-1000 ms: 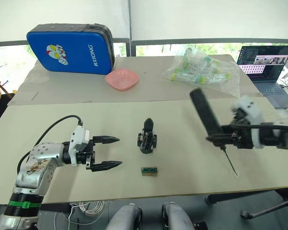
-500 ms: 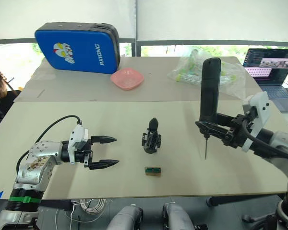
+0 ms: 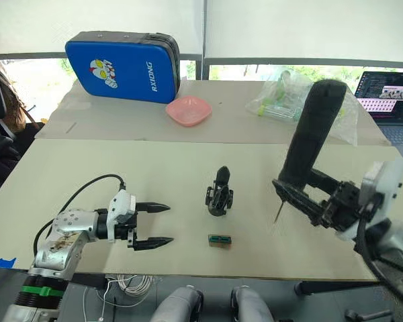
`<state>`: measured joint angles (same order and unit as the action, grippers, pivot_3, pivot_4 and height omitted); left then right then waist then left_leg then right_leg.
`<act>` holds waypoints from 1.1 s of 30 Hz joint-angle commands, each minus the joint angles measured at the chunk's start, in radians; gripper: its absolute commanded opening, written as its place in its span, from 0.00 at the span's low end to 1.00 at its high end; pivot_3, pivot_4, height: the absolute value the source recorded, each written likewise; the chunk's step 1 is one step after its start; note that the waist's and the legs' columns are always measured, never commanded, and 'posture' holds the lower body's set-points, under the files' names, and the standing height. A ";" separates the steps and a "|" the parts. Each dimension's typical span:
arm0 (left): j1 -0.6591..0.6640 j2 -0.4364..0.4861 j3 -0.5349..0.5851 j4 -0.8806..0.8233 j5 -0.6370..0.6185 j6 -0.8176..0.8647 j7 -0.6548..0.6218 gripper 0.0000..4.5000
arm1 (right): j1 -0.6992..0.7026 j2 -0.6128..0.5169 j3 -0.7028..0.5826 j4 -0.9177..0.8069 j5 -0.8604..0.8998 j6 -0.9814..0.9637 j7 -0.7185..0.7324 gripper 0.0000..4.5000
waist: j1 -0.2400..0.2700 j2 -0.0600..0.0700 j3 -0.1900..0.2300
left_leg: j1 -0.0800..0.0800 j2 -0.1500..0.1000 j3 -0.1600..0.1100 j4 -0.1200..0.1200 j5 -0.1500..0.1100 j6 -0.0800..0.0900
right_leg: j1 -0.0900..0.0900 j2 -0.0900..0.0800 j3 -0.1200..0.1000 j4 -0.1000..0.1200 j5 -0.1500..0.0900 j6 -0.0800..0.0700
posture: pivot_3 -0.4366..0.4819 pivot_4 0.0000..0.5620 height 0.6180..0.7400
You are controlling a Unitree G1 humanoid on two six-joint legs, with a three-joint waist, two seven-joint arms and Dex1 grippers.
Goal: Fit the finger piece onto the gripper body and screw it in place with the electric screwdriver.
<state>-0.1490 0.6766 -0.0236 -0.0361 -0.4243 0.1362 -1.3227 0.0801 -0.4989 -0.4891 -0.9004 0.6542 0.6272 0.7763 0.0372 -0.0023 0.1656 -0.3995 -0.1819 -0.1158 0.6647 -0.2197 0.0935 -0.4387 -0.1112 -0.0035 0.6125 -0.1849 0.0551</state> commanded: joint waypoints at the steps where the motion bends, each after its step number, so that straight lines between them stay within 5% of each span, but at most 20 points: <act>1: -0.017 -0.007 -0.025 -0.024 0.032 -0.033 0.014 1.00 | 0.013 -0.001 0.025 -0.016 -0.020 -0.168 0.047 0.43 | -0.004 0.000 0.000 | 0.000 0.001 0.001 0.000 0.000 0.000 | 0.000 0.001 0.001 0.000 0.000 0.000 | 0.48 0.27 1.00; 12: -0.052 -0.062 -0.130 0.031 0.143 -0.091 0.065 1.00 | -0.016 0.034 0.304 0.105 -0.075 -0.425 0.155 0.43 | -0.024 0.000 0.000 | 0.004 0.007 0.009 -0.003 0.000 -0.002 | -0.001 0.005 0.011 0.000 0.001 -0.002 | 0.48 0.27 1.00; 33: -0.068 -0.186 -0.270 0.127 0.230 -0.179 0.094 1.00 | -0.116 0.050 0.526 0.313 -0.142 -0.555 0.201 0.43 | -0.012 0.000 0.000 | 0.005 0.006 0.010 -0.004 0.000 -0.002 | -0.001 0.006 0.012 0.000 0.001 -0.002 | 0.48 0.27 1.00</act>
<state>-0.2189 0.5056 -0.2619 0.0661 -0.2024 -0.0347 -1.2291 -0.0211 -0.4572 0.0330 -0.5660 0.5006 0.1231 0.9781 0.0247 -0.0026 0.1651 -0.3942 -0.1761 -0.1062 0.6610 -0.2194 0.0918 -0.4392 -0.1048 0.0085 0.6126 -0.1837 0.0532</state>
